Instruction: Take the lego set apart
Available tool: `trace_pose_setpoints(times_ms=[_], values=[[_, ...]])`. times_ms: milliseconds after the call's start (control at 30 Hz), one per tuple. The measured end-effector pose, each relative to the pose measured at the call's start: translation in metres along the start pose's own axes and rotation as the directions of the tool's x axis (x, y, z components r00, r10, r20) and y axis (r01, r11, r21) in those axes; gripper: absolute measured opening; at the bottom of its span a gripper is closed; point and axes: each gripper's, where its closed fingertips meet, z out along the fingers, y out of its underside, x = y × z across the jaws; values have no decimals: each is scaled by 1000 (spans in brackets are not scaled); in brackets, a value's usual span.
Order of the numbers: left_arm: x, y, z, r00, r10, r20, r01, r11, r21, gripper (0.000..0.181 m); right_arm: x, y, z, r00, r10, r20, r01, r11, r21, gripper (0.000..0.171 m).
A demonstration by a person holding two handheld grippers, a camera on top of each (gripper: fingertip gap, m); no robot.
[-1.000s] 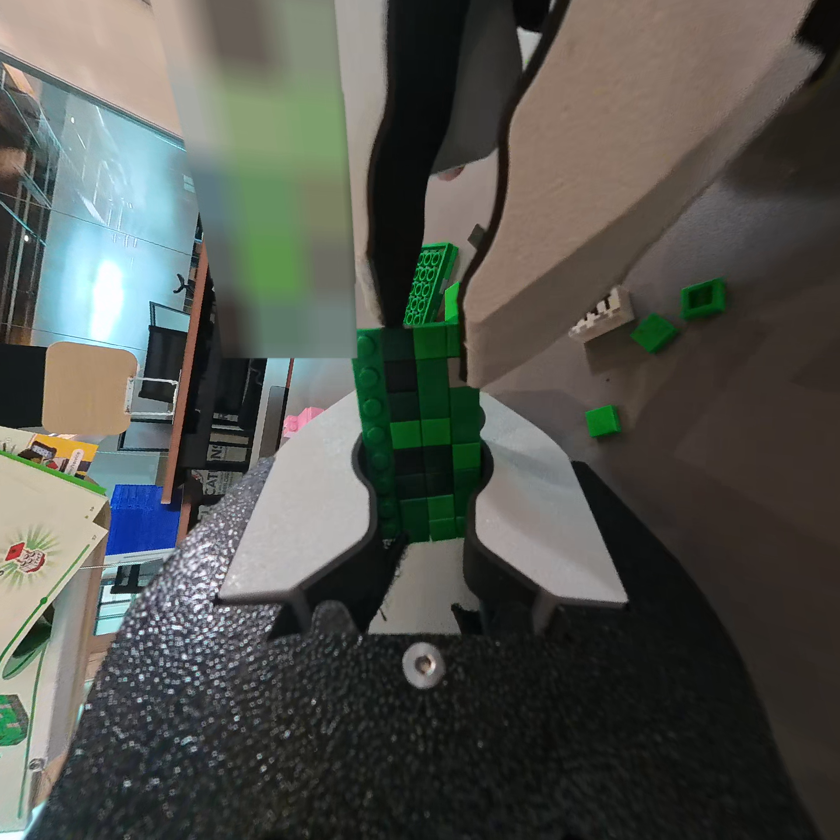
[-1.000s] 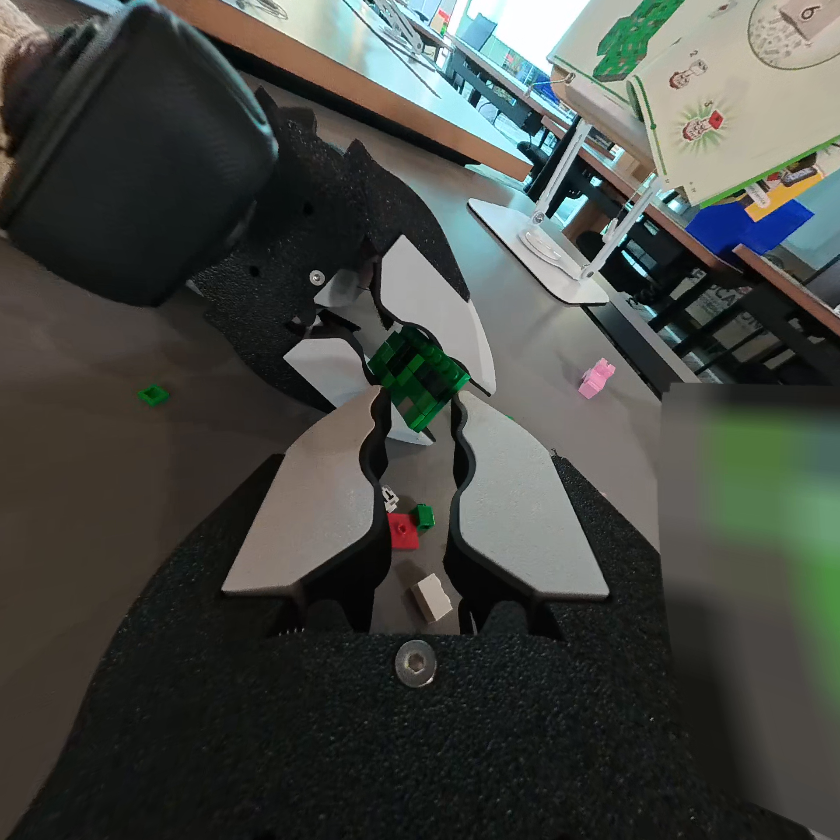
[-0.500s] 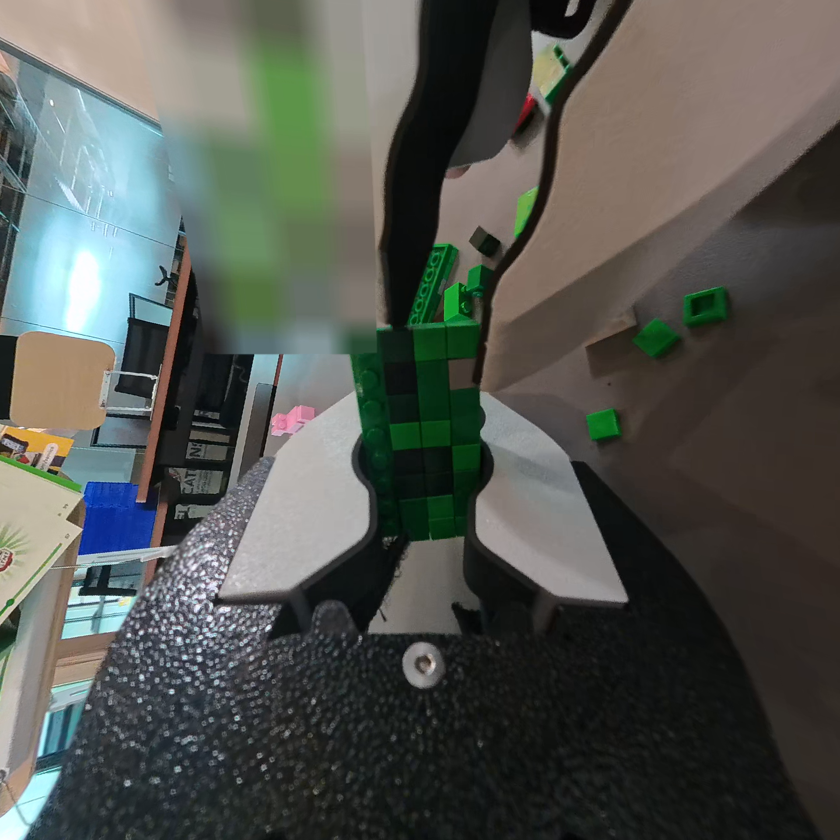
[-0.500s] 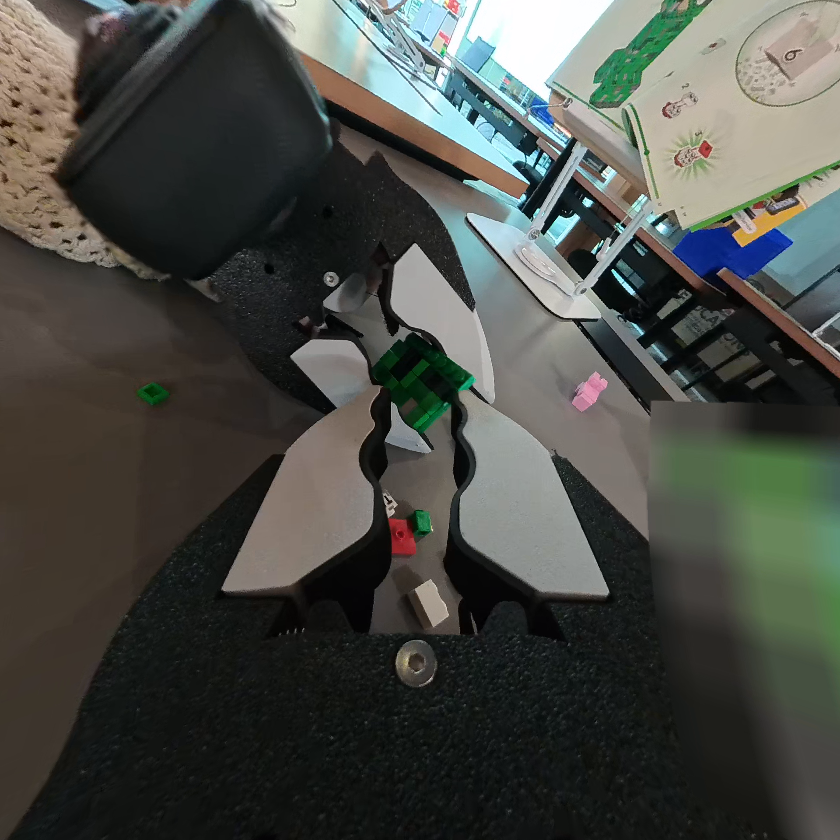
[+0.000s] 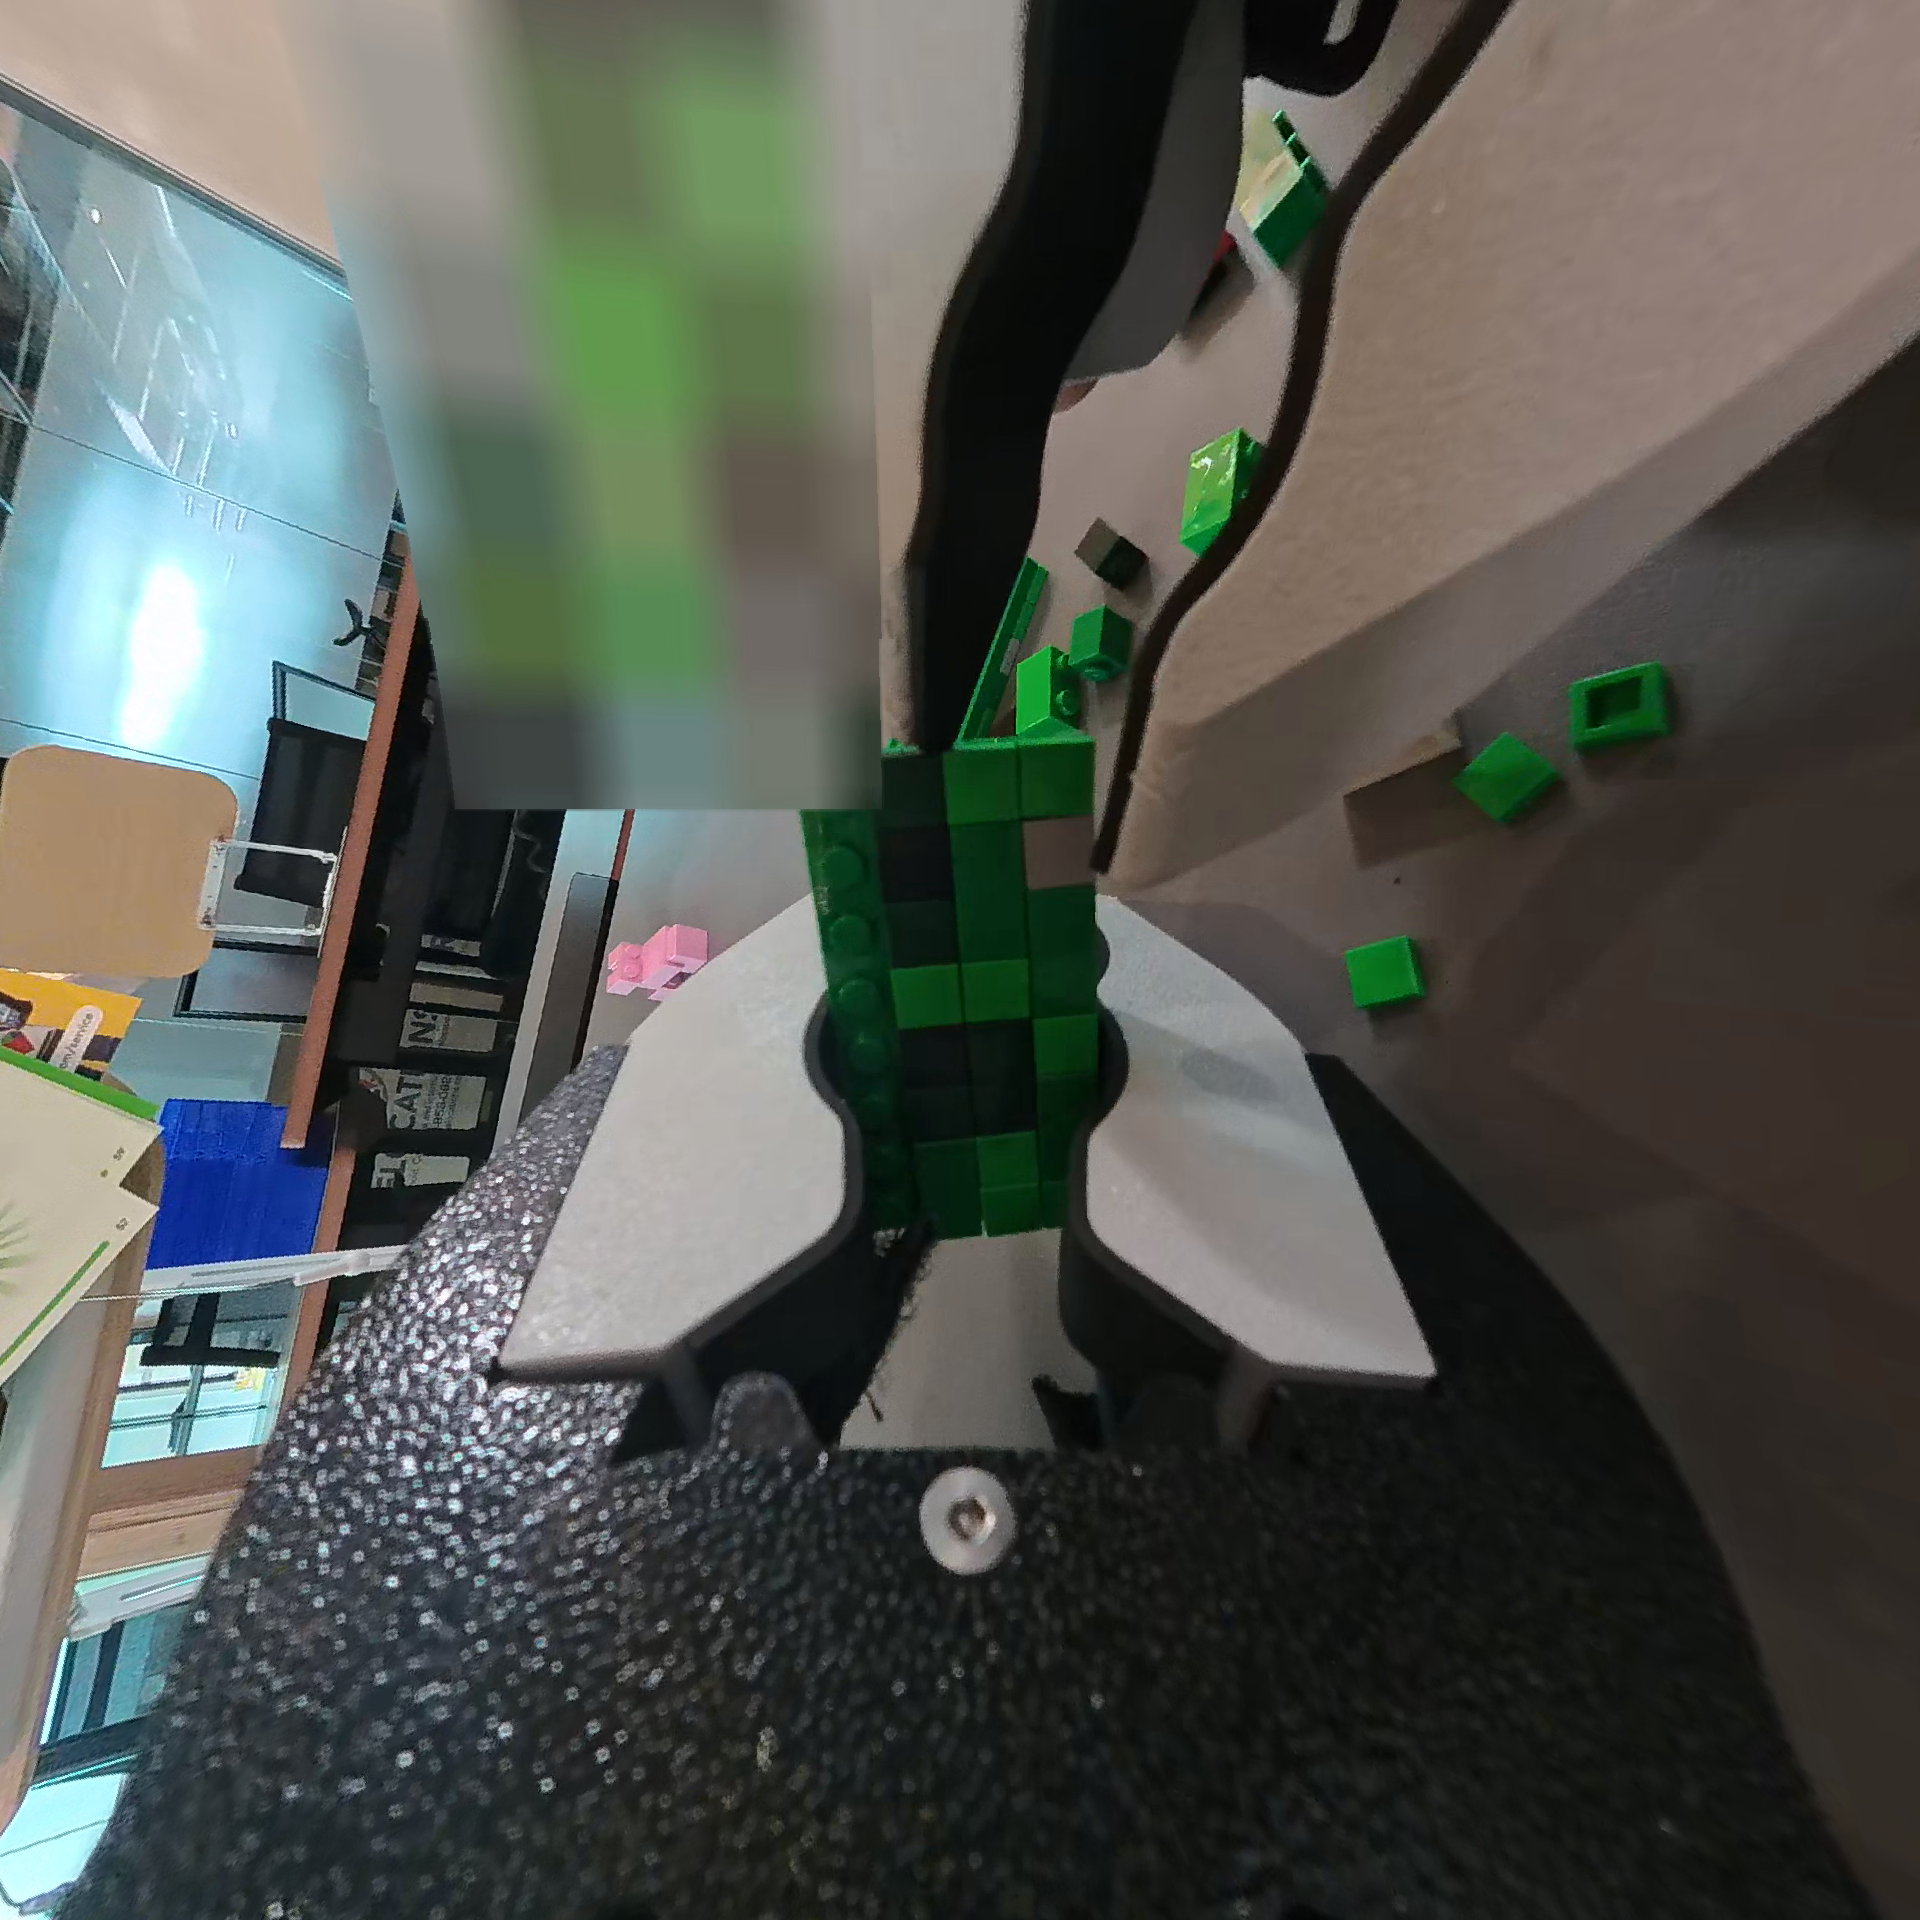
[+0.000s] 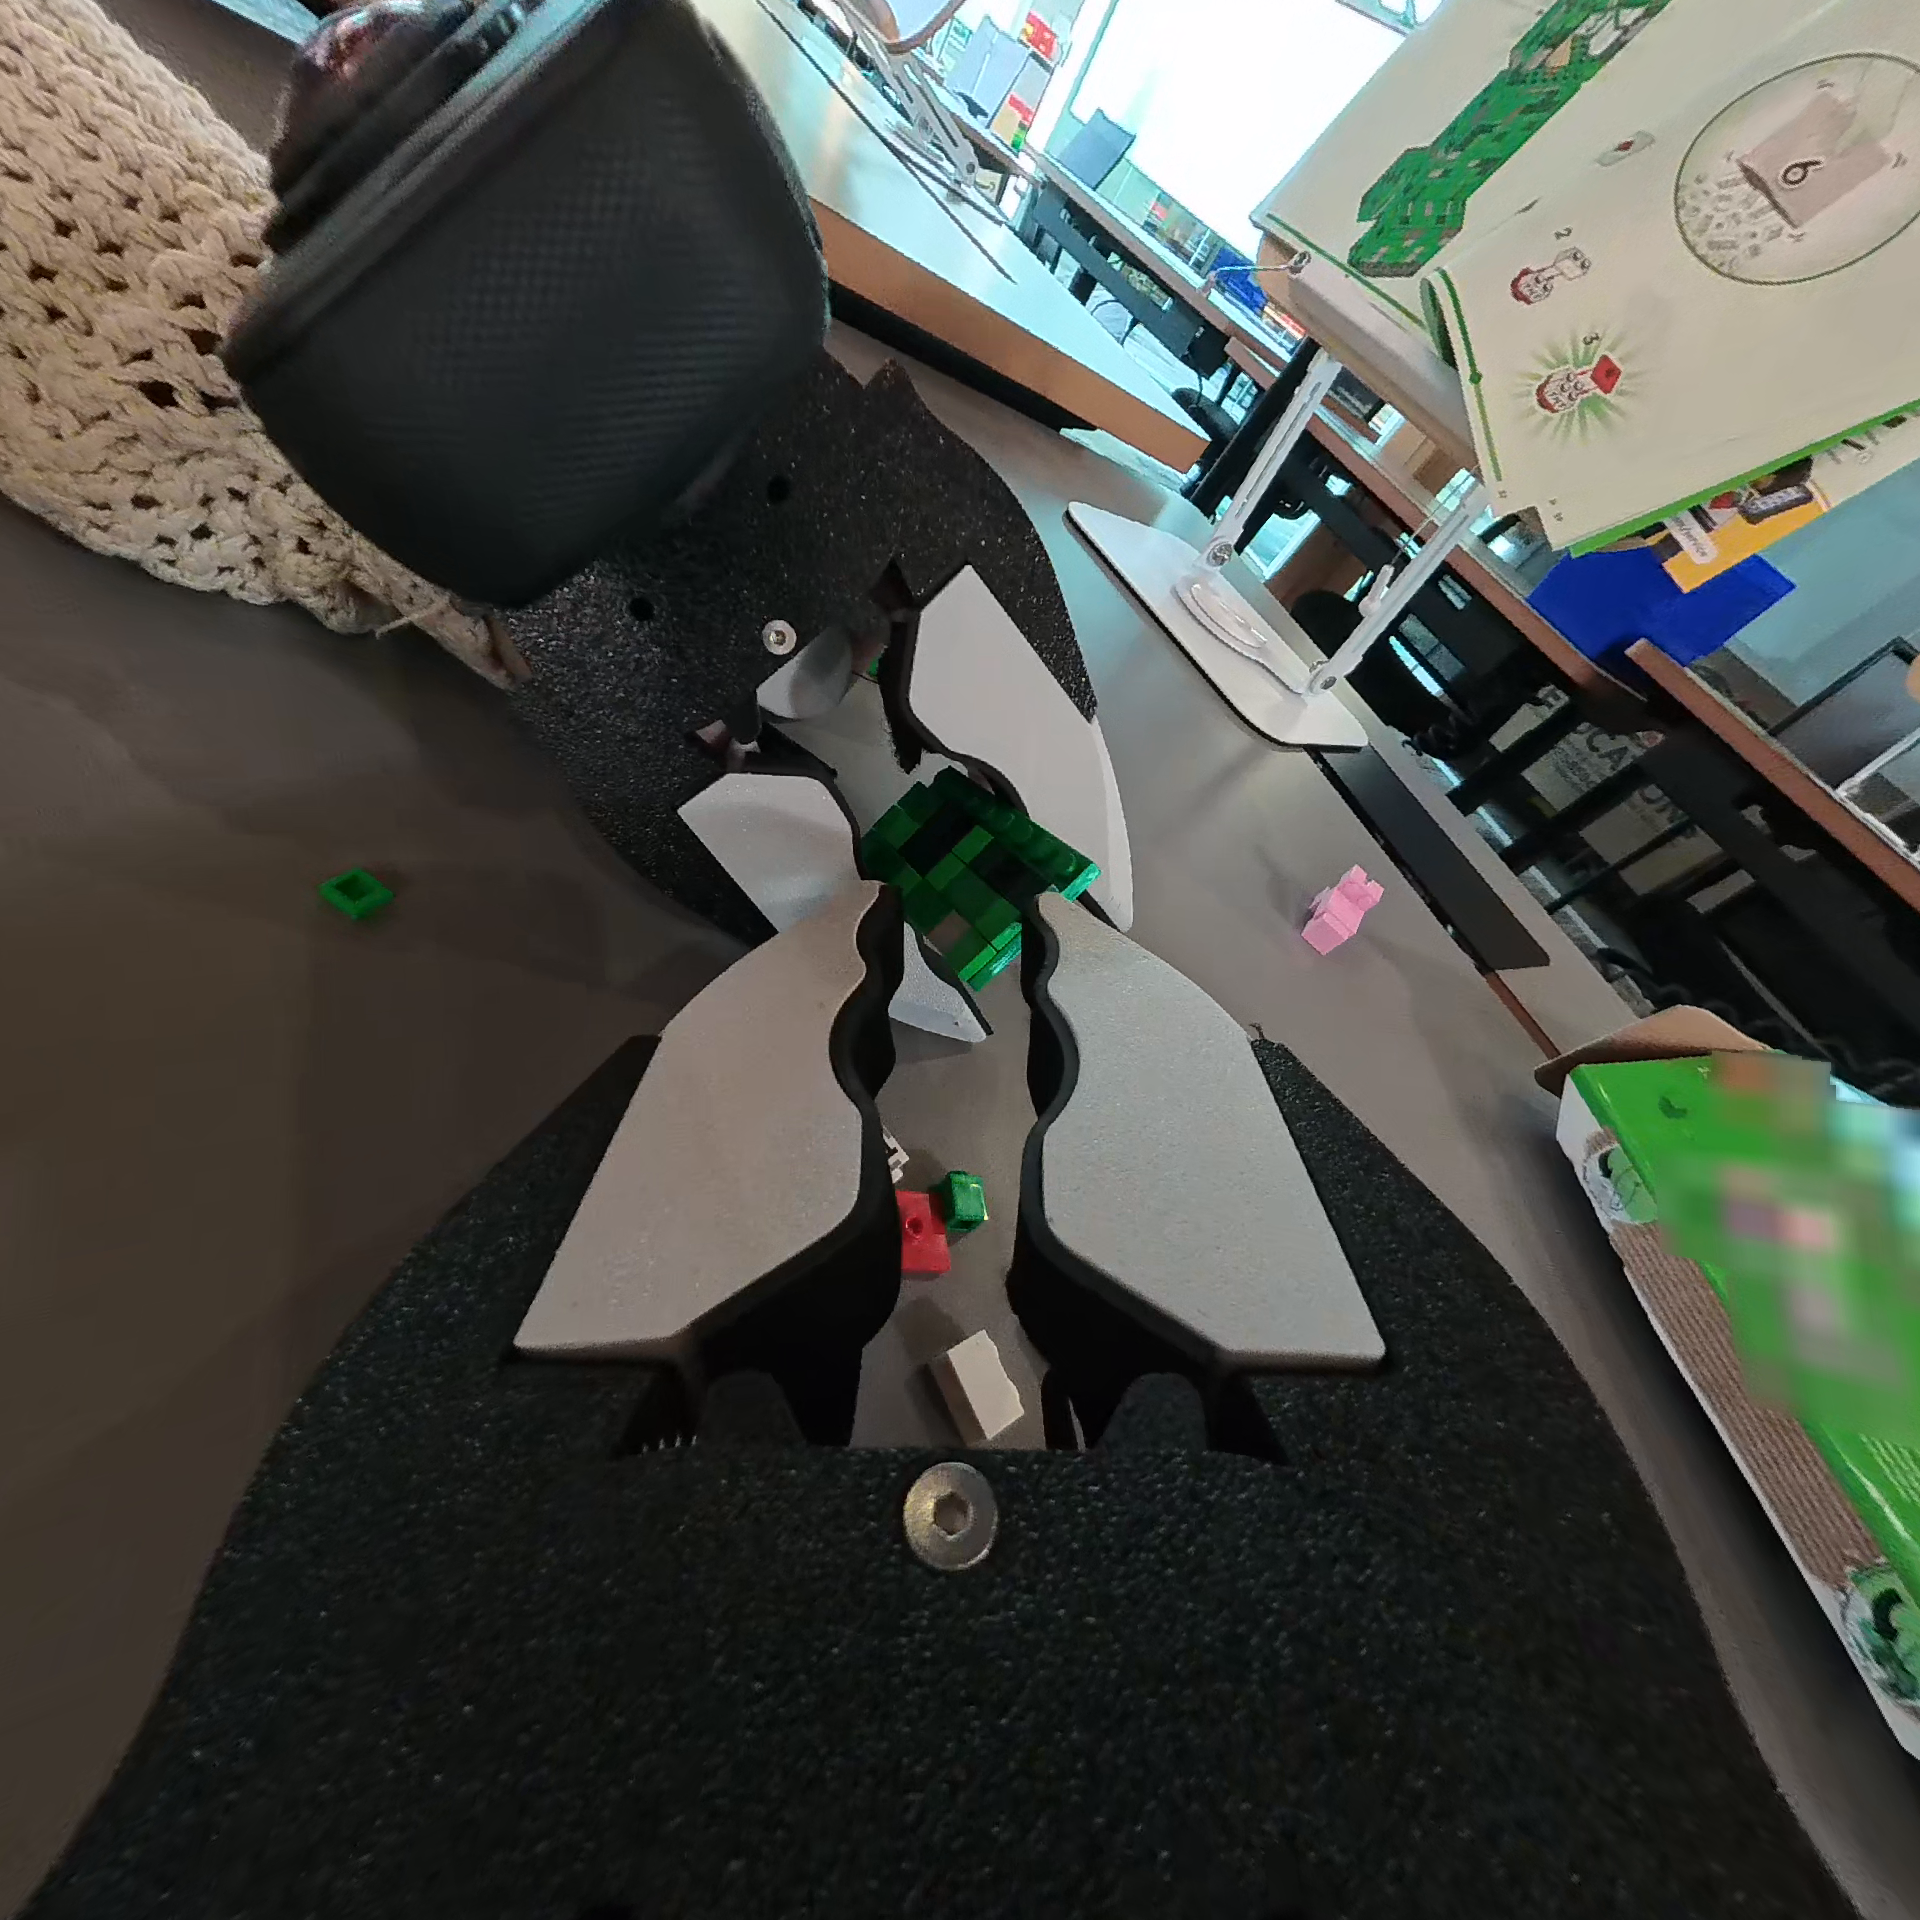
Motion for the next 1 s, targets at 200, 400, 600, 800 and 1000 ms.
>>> trace_pose_setpoints(times_ms=[200,400,600,800,1000], values=[[0,0,0,1000,-2,-1,2,1000,0,39,0,0,1,1000,-7,-6,7,1000,-1,20],[0,0,0,1000,-5,-2,5,1000,1,42,0,-1,1,1000,-20,-13,20,1000,-1,20],[0,0,0,1000,-8,-3,8,1000,2,42,0,-1,2,999,-27,-16,27,1000,-1,20],[0,0,-1,1000,-11,-4,11,1000,4,41,0,-1,2,999,-46,-25,47,999,1,20],[-1,0,-1,998,-60,-19,61,998,28,39,3,-7,-2,995,-80,-53,83,995,57,18]])
